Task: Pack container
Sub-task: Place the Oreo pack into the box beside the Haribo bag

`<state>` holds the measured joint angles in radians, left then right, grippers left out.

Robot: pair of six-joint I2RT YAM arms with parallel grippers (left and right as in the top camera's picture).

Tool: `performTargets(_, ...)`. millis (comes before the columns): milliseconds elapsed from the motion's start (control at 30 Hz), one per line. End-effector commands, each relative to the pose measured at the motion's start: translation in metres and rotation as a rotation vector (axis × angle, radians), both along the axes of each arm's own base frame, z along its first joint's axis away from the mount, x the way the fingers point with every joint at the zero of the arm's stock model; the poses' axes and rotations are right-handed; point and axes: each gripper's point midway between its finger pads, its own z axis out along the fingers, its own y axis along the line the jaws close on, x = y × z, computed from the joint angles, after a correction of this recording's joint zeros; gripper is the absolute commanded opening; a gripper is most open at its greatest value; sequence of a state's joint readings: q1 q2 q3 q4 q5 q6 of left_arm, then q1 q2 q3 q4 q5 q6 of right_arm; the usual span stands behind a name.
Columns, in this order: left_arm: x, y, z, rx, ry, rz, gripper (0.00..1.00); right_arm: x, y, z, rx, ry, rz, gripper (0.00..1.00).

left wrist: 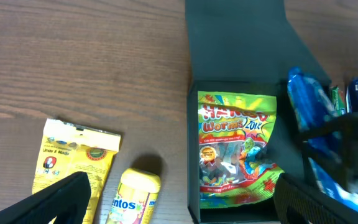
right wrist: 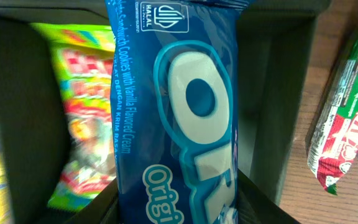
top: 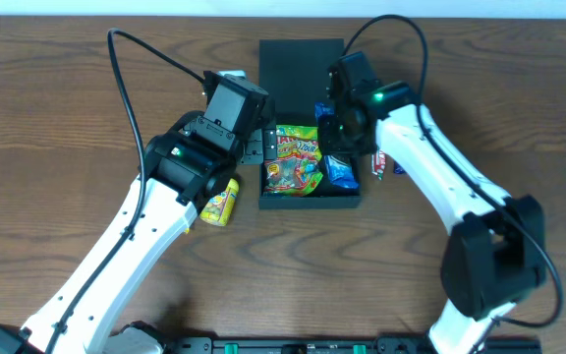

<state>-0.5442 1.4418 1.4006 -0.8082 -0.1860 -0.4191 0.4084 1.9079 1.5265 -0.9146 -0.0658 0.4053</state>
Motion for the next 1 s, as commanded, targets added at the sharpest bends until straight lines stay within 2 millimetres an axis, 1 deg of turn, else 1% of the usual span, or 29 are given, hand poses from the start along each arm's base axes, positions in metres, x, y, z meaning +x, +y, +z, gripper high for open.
performTargets(0, 0.001, 0.0, 0.007, -0.015, -0.011, 0.007, 0.95, 0.006, -0.013, -0.012, -0.087, -0.014, -0.072, 0.12)
performTargets(67, 0.001, 0.0, 0.007, -0.015, -0.011, 0.008, 0.95, 0.008, -0.018, -0.015, -0.109, -0.016, -0.086, 0.12)
performTargets(133, 0.001, 0.0, 0.007, -0.015, -0.012, 0.008, 0.95, 0.01, -0.022, -0.015, -0.13, -0.024, -0.103, 0.15)
performTargets(167, 0.001, 0.0, 0.007, -0.015, -0.012, 0.008, 0.96, 0.011, -0.025, -0.015, -0.143, -0.03, -0.109, 0.19)
performTargets(200, 0.001, 0.0, 0.007, -0.015, -0.012, 0.007, 0.95, 0.011, -0.025, -0.015, -0.148, -0.033, -0.11, 0.27)
performTargets(233, 0.001, 0.0, 0.007, -0.016, -0.012, 0.008, 0.95, 0.011, -0.026, -0.015, -0.149, -0.033, -0.11, 0.56)
performTargets(267, 0.001, 0.0, 0.007, -0.015, -0.012, 0.008, 0.95, 0.011, -0.026, -0.015, -0.15, -0.033, -0.11, 0.7)
performTargets(333, 0.001, 0.0, 0.007, -0.016, -0.012, 0.008, 0.95, 0.011, -0.026, -0.015, -0.149, -0.033, -0.11, 0.83)
performTargets(400, 0.001, 0.0, 0.007, -0.016, -0.012, 0.008, 0.95, 0.011, -0.026, -0.014, -0.148, -0.035, -0.111, 0.88)
performTargets(433, 0.001, 0.0, 0.007, -0.015, -0.012, 0.007, 0.95, 0.012, -0.026, -0.014, -0.148, -0.035, -0.111, 0.89)
performTargets(533, 0.001, 0.0, 0.007, -0.015, -0.012, 0.007, 0.95, 0.011, -0.025, -0.01, -0.14, -0.039, -0.105, 0.84)
performTargets(633, 0.001, 0.0, 0.007, -0.015, -0.012, 0.007, 0.95, 0.01, -0.025, 0.0, -0.139, -0.055, -0.08, 0.77)
performTargets(700, 0.001, 0.0, 0.007, -0.015, -0.012, 0.007, 0.96, 0.009, -0.025, 0.003, -0.144, -0.062, -0.056, 0.7)
performTargets(800, 0.001, 0.001, 0.006, -0.011, -0.011, 0.009, 0.95, 0.01, -0.028, 0.003, -0.149, -0.061, -0.045, 0.7)
performTargets(900, 0.003, 0.016, 0.001, 0.057, -0.016, 0.041, 0.95, 0.011, -0.034, 0.01, -0.145, -0.07, -0.059, 0.71)
performTargets(967, 0.002, 0.027, -0.007, 0.076, 0.007, 0.064, 0.95, 0.012, -0.038, 0.02, -0.137, -0.092, -0.055, 0.71)
